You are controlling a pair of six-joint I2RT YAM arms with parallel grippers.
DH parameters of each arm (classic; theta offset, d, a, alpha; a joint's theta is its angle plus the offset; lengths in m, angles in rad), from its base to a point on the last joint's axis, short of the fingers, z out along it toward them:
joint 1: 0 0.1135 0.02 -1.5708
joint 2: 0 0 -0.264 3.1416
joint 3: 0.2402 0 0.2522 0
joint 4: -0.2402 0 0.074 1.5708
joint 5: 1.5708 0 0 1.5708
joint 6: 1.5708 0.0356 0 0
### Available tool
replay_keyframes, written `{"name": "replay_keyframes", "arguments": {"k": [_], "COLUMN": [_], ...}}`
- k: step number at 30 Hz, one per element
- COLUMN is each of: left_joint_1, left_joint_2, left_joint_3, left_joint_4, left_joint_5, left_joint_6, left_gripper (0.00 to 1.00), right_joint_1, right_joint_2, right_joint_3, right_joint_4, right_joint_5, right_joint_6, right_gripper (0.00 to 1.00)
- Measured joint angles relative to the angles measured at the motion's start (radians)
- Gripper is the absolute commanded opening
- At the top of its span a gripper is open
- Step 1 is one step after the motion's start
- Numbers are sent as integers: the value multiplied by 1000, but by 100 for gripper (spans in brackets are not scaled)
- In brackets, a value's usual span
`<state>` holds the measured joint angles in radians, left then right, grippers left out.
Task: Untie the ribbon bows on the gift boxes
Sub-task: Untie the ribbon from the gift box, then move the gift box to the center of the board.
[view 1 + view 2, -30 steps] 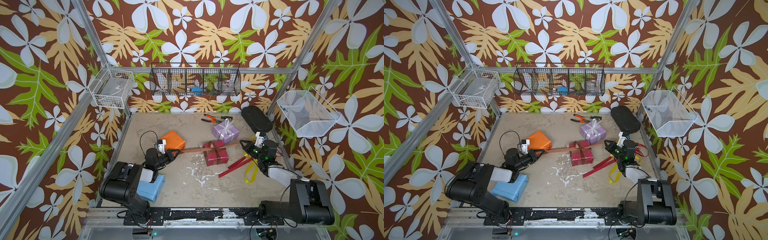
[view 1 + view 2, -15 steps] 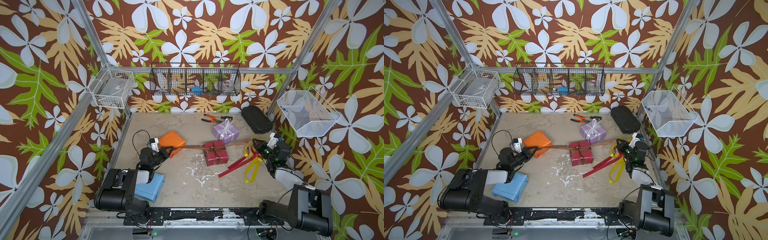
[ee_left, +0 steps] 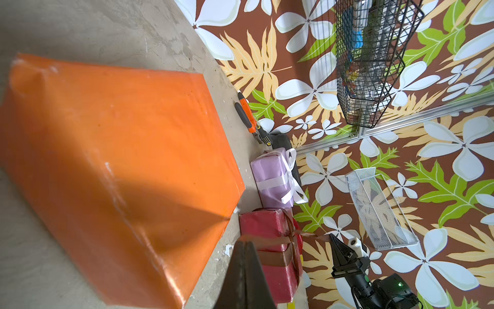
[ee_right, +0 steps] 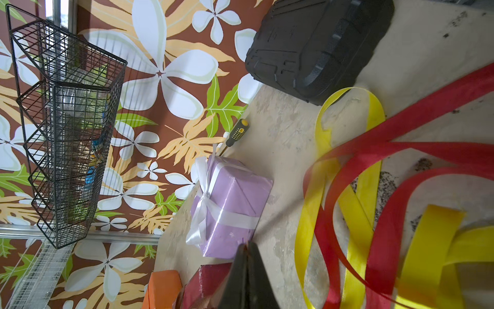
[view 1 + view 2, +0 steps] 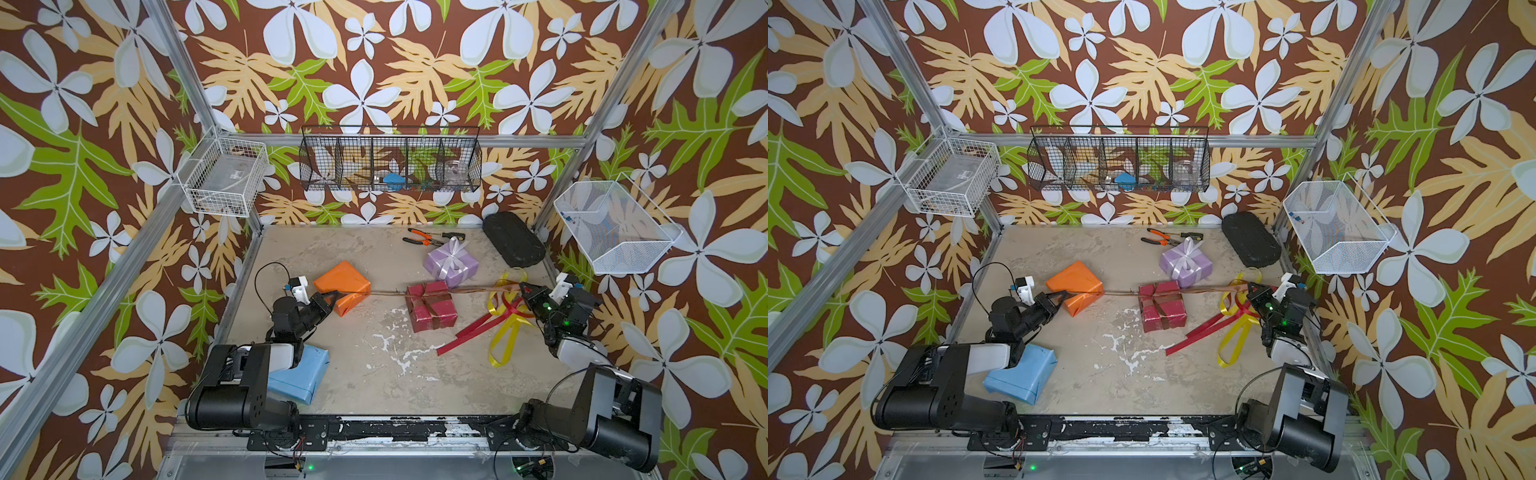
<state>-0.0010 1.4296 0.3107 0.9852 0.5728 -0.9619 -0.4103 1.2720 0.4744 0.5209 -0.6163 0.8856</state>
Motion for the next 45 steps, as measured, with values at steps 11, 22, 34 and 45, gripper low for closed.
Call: {"name": "replay_keyframes", "arguments": {"k": [11,22,34,45], "left_joint_1": [-95,-282,-448,-509], "left_joint_2": [0,116,558,730], "left_joint_3": [43,383,800,966], "left_joint_4": [-11,-213,-310,-331], "left_joint_5": [34,-36,-25,6], "left_joint_6": [3,135,230,237], "left_gripper": [100,100,80,81], "right_joint_1": [163,495,699,704], "right_joint_2": [-24,-84,-105,-105], "right_joint_3": [95,105,-26,-70], "right_joint_4": [-183,-399,-414,-290], "right_joint_5": [40,198,167,275], "right_joint_6": [-151,-314,-286,-308], "right_gripper": [100,99,96,97]}}
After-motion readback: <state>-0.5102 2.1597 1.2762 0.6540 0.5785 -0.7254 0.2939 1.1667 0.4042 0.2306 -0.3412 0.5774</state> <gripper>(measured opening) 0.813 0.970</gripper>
